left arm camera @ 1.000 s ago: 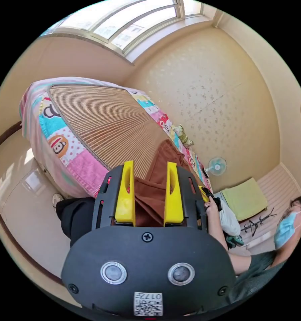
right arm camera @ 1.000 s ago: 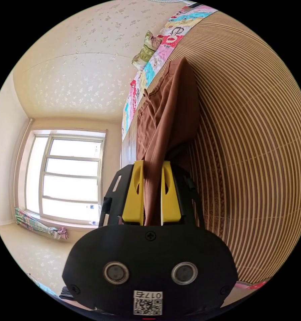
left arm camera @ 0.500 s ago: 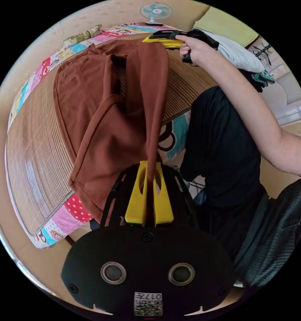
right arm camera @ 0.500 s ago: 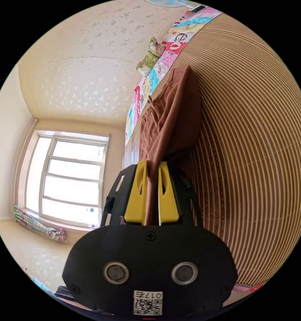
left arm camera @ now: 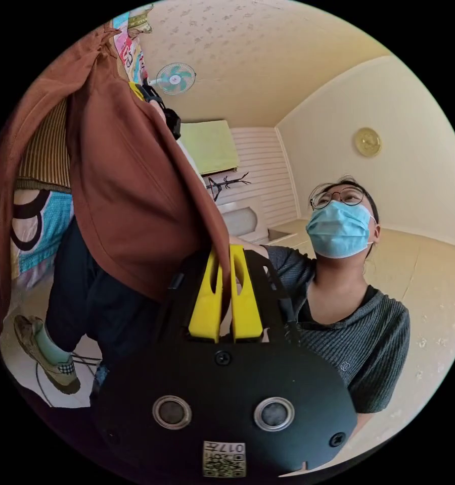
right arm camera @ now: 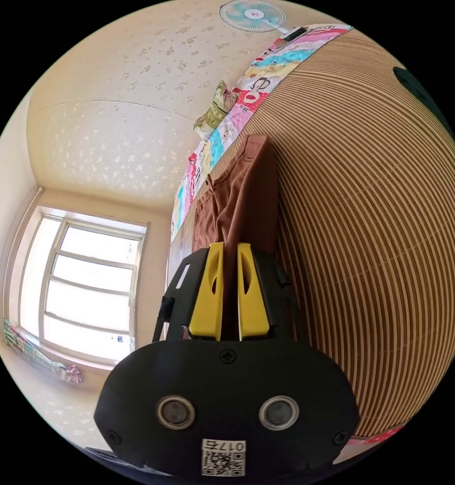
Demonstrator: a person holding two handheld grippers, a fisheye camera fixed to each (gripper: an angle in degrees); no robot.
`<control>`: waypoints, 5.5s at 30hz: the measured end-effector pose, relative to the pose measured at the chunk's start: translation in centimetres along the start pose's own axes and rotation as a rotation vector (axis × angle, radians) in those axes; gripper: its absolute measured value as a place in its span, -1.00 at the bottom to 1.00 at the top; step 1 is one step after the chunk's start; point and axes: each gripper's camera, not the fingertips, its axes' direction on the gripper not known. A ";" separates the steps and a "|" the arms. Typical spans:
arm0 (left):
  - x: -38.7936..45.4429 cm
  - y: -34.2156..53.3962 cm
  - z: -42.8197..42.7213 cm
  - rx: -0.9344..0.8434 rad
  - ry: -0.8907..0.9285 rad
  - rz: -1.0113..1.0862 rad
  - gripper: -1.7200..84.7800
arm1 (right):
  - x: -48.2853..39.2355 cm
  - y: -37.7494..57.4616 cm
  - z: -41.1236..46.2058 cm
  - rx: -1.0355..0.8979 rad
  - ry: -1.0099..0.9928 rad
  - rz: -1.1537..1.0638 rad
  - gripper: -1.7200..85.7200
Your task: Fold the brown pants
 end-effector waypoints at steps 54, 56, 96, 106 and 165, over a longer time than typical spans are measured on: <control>10.7 7.2 -32.9 1.093 -0.744 -0.203 -0.77 | -21.6 12.8 19.5 -0.642 0.125 -0.497 -0.72; 9.2 6.8 -29.3 0.958 -0.880 -0.276 -0.73 | -22.7 12.9 21.3 -0.704 0.189 -0.511 -0.72; 4.9 -12.5 -12.5 0.053 -1.694 -0.412 -0.90 | -27.1 10.6 32.8 -1.087 0.603 -0.548 -0.90; 15.1 -0.2 -3.4 -0.094 -0.615 0.423 -0.95 | -24.1 6.8 29.0 -1.092 0.344 -0.401 -0.90; 10.4 12.6 -20.8 0.551 -1.035 -0.262 -0.68 | -14.8 2.9 23.6 -1.003 0.025 -0.295 -0.74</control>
